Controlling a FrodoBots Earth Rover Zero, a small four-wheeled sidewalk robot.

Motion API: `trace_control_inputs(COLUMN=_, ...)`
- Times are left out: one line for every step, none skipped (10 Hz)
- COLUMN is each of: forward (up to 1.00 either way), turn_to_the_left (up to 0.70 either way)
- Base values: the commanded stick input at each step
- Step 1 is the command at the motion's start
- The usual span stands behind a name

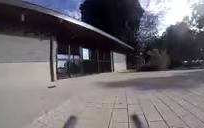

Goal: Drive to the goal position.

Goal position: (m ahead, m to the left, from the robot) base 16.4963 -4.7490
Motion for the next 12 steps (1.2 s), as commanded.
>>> trace_control_inputs(forward=1.00, turn_to_the_left=0.00)
trace_control_inputs(forward=1.00, turn_to_the_left=0.00)
trace_control_inputs(forward=1.00, turn_to_the_left=0.00)
trace_control_inputs(forward=1.00, turn_to_the_left=0.00)
trace_control_inputs(forward=1.00, turn_to_the_left=0.00)
trace_control_inputs(forward=1.00, turn_to_the_left=0.00)
trace_control_inputs(forward=1.00, turn_to_the_left=0.00)
trace_control_inputs(forward=1.00, turn_to_the_left=0.00)
trace_control_inputs(forward=1.00, turn_to_the_left=0.00)
trace_control_inputs(forward=1.00, turn_to_the_left=0.00)
trace_control_inputs(forward=1.00, turn_to_the_left=0.00)
trace_control_inputs(forward=1.00, turn_to_the_left=0.00)
